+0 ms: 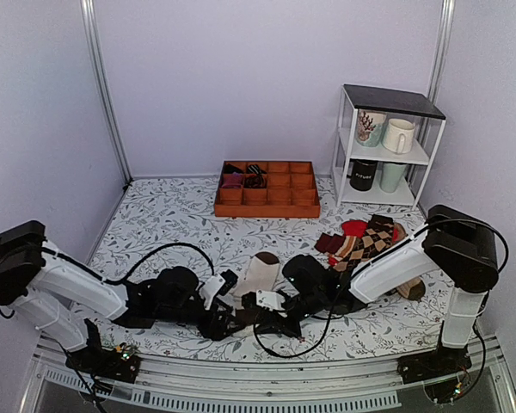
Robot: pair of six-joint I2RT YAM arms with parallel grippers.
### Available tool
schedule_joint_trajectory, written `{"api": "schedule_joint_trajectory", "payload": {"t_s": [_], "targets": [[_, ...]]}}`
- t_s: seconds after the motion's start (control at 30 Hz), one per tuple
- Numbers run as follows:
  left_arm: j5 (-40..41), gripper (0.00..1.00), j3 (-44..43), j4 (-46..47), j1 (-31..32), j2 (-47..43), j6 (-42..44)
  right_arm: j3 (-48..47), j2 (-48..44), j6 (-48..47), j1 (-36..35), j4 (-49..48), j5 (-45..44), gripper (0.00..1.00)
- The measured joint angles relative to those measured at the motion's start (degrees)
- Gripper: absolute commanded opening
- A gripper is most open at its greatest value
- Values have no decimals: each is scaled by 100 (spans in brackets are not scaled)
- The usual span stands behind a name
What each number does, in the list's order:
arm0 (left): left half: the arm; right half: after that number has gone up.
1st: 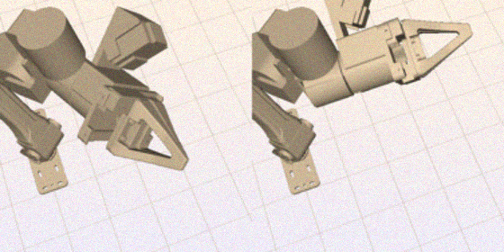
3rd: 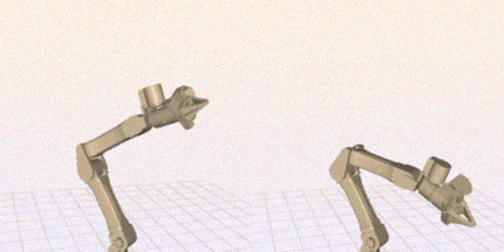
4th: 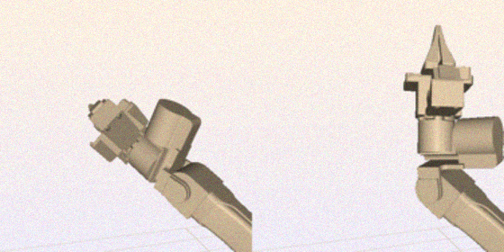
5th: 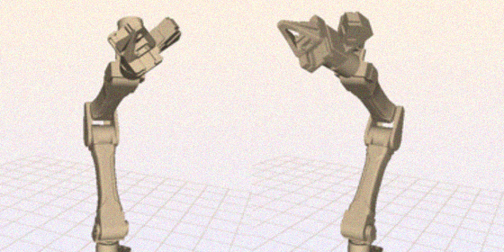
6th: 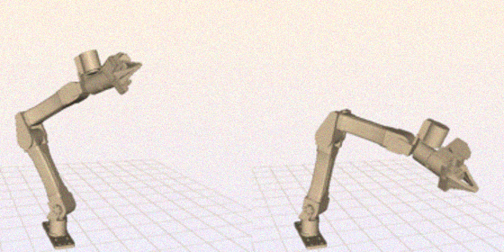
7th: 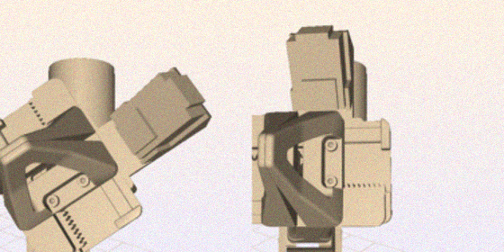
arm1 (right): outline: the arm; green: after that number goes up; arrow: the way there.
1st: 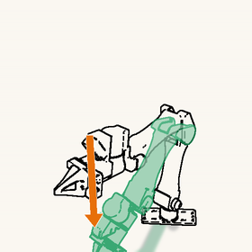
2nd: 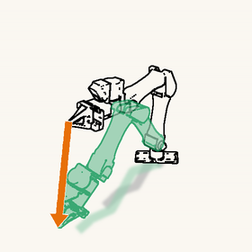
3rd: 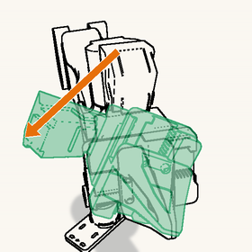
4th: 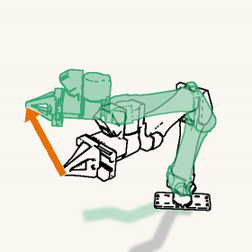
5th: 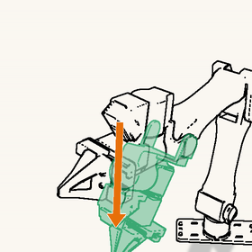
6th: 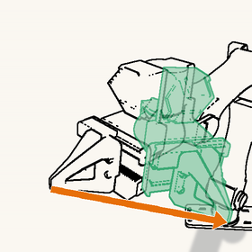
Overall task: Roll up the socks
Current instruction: Roll the sock at the center of the board.
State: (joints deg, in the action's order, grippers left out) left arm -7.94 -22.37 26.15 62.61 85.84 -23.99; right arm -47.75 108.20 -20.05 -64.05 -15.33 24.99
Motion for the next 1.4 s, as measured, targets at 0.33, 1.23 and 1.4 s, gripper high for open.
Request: {"api": "schedule_joint_trajectory", "payload": {"t_s": [0.33,1.23,1.4], "targets": [[1093,64,1482,741,122,-1978,1329,-763,739,1493,763,752,2087,9],[-557,40,590,2680,264,1207,2260,-1279,1139,2524,1040,1644,2986,9],[-595,33,579,2861,262,1331,2142,-1279,1139,2546,1043,1694,3025,9]]}}
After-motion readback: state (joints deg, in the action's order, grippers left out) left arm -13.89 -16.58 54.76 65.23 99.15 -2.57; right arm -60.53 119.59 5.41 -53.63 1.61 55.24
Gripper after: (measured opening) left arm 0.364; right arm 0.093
